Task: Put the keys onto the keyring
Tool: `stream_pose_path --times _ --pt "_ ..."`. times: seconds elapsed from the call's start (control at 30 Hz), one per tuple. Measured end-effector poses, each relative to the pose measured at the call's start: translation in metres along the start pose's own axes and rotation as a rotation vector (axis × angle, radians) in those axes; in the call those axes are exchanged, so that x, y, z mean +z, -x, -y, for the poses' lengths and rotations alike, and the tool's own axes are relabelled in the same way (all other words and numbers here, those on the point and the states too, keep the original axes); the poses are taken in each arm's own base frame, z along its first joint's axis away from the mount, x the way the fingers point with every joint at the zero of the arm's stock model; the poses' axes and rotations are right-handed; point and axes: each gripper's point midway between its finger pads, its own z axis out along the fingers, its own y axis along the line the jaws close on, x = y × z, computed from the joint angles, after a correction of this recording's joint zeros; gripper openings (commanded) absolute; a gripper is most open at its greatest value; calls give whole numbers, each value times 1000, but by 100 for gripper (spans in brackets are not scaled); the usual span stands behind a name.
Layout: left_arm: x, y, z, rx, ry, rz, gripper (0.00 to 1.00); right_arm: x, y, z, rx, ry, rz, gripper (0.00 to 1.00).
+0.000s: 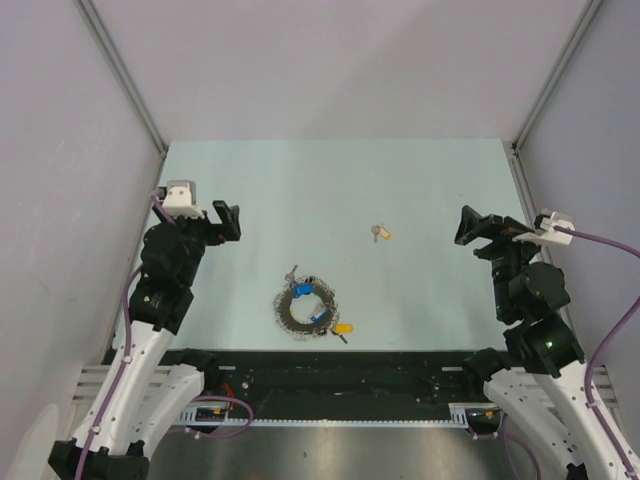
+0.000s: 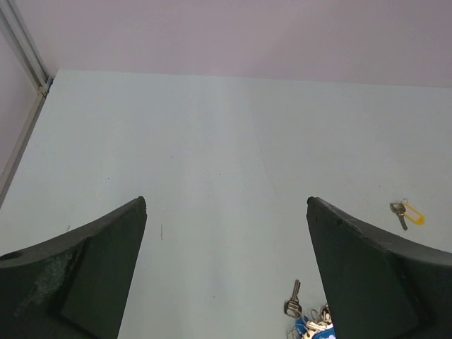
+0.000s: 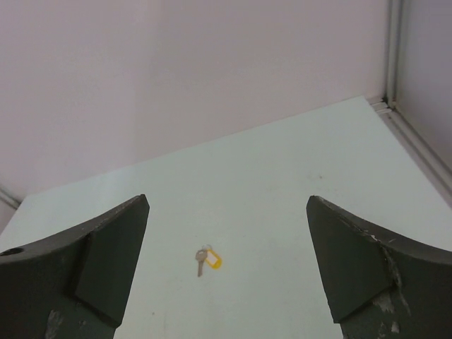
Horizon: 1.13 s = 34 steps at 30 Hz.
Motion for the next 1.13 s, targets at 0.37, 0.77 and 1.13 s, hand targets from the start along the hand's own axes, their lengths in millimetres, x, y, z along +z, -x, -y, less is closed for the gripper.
stream_pose_path --times 0.37,0.77,1.13 --pt "-20 -5 -16 15 68 17 100 -19 -3 27 -122 -65 -21 100" --pt "-33 2 -29 18 125 70 100 -24 -18 30 -197 -36 -62 100" --pt "-30 -2 -30 21 132 54 100 -33 -7 29 -177 -2 -19 100"
